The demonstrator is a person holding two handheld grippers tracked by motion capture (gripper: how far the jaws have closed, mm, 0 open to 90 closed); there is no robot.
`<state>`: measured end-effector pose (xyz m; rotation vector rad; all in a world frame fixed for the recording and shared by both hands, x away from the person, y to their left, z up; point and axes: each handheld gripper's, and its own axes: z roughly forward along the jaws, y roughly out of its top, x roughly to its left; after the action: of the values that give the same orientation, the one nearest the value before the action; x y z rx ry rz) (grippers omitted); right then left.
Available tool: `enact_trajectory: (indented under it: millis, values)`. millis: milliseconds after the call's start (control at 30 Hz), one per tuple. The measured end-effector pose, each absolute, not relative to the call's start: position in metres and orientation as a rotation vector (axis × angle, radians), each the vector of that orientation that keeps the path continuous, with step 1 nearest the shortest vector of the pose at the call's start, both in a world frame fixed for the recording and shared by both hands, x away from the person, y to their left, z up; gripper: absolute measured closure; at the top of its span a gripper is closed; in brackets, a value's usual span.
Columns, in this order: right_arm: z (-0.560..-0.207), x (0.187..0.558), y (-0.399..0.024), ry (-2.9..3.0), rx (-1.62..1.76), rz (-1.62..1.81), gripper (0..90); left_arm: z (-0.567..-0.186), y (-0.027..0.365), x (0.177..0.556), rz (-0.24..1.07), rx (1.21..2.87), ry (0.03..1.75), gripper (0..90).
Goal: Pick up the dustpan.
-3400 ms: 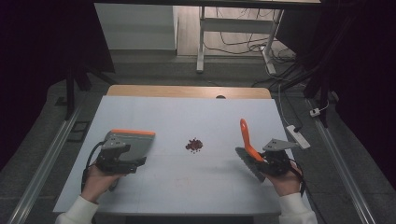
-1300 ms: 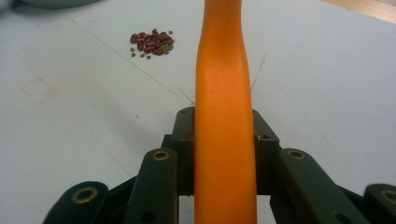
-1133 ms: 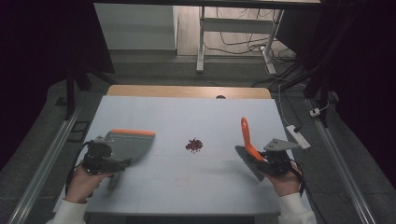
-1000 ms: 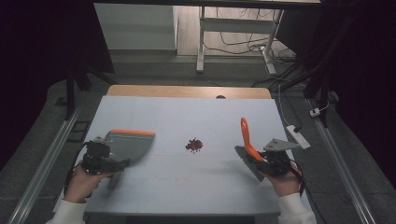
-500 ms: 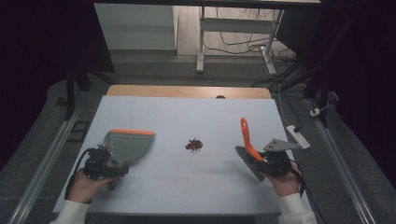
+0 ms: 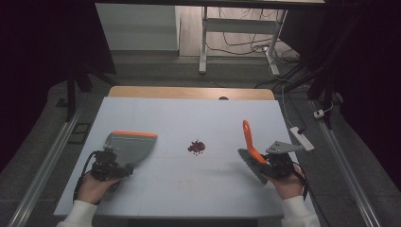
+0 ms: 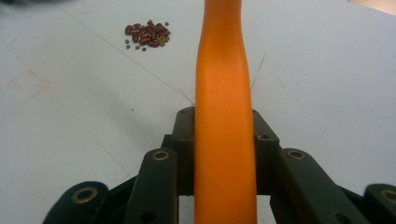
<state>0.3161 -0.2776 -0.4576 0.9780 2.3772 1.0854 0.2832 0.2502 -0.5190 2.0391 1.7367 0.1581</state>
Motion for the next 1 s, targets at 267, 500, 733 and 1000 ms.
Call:
enact_trajectory:
  millis: [267,500,733,1000]
  values:
    - [-0.459,0.317,-0.277,2.384,0.979,1.080,70.2,-0.519,0.249,0.284,0.157,2.023,1.738,46.3]
    - [-0.459,0.317,-0.279,2.382,0.985,1.081,70.2,-0.519,0.253,0.284,0.160,1.985,1.738,57.8]
    - [-0.458,0.317,-0.279,2.381,0.981,1.082,70.2,-0.517,0.261,0.282,0.213,1.912,1.742,62.2]
    - [-0.459,0.317,-0.277,2.387,0.976,1.078,70.2,-0.517,0.266,0.282,0.218,1.894,1.716,62.5]
